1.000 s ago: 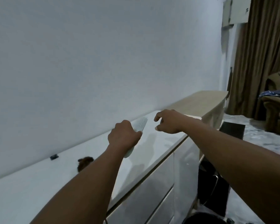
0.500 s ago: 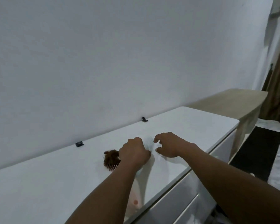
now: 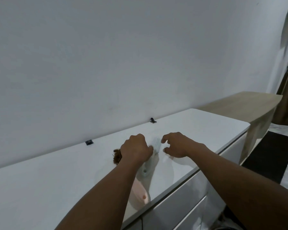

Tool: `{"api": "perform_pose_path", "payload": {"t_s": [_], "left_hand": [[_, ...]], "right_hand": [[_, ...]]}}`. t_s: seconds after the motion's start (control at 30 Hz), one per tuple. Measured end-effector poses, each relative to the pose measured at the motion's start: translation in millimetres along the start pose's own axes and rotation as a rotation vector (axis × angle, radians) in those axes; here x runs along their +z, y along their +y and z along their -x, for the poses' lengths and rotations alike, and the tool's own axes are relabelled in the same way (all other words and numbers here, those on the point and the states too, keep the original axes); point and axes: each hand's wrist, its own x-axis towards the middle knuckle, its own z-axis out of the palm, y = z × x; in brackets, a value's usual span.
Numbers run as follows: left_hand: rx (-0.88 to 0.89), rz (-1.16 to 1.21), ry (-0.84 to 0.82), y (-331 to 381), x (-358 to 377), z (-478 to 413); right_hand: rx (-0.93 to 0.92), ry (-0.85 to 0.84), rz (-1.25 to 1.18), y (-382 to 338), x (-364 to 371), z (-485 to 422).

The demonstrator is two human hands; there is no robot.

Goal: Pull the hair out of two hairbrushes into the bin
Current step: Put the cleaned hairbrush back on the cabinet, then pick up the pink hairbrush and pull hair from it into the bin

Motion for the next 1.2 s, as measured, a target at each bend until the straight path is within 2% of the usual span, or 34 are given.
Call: {"api": "perform_pose_path", "payload": {"t_s": [0.2,0.4,0.6,0.97,1.2], "left_hand": [[-0.104,-0.064,0.07,-23,-36,33],[-0.188,0.049,-0.023,-51,-42,71],[-0.272,0.058,-0.163,-62,-29,81],[-0.258,0.17,-0.015,-76,-19,71],[-0.182,0.319,0.111,-50,-33,66]], "right_hand": [[-0.07,0.061,0.008,-29,-17,23],[-0.158,0.051,0.002,-63,-10,47],[-0.187,0.026,-0.002,-81,0,53],[-0.183,0.022,0.001,-88,11,42],[-0.18,0.097,-0.036,-74,-28,60]]}}
